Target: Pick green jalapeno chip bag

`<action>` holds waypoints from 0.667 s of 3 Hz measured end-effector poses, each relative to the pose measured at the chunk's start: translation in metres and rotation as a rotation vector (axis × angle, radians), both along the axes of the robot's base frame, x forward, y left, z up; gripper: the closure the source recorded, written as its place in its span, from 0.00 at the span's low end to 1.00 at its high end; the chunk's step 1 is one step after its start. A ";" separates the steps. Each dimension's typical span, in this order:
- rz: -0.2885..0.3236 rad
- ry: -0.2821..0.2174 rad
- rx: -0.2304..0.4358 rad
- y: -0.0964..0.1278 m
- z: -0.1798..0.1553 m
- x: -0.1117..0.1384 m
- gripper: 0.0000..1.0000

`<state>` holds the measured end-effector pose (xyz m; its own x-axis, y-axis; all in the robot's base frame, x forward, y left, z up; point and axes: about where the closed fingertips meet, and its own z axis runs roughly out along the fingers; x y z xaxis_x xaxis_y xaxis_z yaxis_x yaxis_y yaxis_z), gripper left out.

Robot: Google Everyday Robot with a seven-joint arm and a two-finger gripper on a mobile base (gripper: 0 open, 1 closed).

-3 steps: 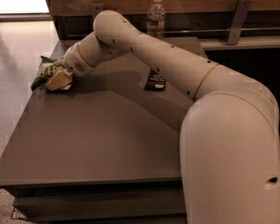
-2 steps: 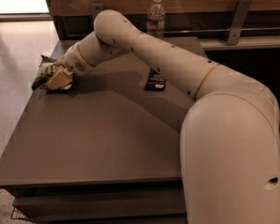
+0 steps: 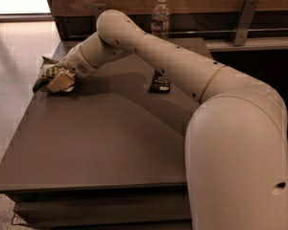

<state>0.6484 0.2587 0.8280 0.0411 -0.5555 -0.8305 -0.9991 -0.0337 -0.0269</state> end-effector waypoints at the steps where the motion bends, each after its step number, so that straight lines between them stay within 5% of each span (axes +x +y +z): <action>1: 0.000 0.000 0.000 0.000 0.000 0.000 1.00; 2: 0.000 0.000 0.000 0.000 0.001 0.000 1.00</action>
Offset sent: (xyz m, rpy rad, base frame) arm -0.0480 -0.0420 0.1676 0.1033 -0.1768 0.2497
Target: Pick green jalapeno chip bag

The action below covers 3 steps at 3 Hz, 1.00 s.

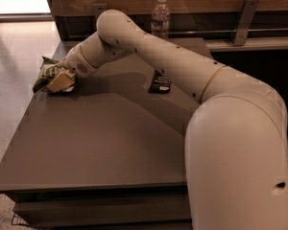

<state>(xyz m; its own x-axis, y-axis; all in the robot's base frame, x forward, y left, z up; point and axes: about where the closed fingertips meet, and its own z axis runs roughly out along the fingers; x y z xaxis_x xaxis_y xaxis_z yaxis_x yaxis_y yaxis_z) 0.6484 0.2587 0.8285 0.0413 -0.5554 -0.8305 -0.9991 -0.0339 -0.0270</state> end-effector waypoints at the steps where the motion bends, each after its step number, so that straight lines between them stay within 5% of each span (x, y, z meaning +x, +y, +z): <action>1: 0.001 -0.001 0.000 0.000 0.001 0.000 1.00; 3: 0.168 -0.160 0.060 -0.030 0.133 -0.046 1.00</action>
Offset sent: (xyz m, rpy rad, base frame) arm -0.0684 -0.0507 0.2026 0.0978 -0.2435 0.2547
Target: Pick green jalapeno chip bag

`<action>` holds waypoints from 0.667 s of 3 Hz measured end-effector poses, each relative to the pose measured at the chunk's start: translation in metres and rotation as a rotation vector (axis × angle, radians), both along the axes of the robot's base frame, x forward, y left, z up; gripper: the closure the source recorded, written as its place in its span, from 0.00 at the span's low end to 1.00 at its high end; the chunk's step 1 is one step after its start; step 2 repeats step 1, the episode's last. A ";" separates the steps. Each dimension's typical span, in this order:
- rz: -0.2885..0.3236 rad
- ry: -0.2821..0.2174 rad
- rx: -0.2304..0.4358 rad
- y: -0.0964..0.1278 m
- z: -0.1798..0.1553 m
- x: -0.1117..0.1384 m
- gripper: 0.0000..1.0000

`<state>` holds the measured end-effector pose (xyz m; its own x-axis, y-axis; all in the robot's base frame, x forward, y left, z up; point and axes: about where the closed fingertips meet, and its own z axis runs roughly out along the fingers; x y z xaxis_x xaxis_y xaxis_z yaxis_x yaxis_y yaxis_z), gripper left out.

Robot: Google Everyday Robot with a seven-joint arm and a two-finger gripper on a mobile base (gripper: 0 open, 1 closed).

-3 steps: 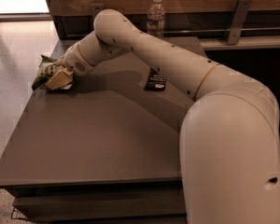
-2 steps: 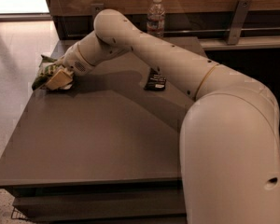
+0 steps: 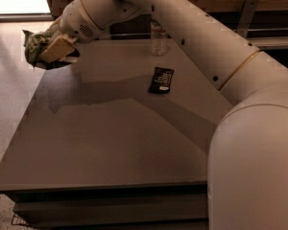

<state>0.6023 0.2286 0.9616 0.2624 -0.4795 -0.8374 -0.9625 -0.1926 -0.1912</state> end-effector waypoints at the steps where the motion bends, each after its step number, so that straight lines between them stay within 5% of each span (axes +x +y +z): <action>1: 0.058 -0.049 0.037 -0.011 0.041 -0.012 1.00; 2: 0.058 -0.049 0.037 -0.011 0.041 -0.012 1.00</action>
Offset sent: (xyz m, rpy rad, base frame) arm 0.0000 0.0000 0.0000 0.0000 0.0000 0.0000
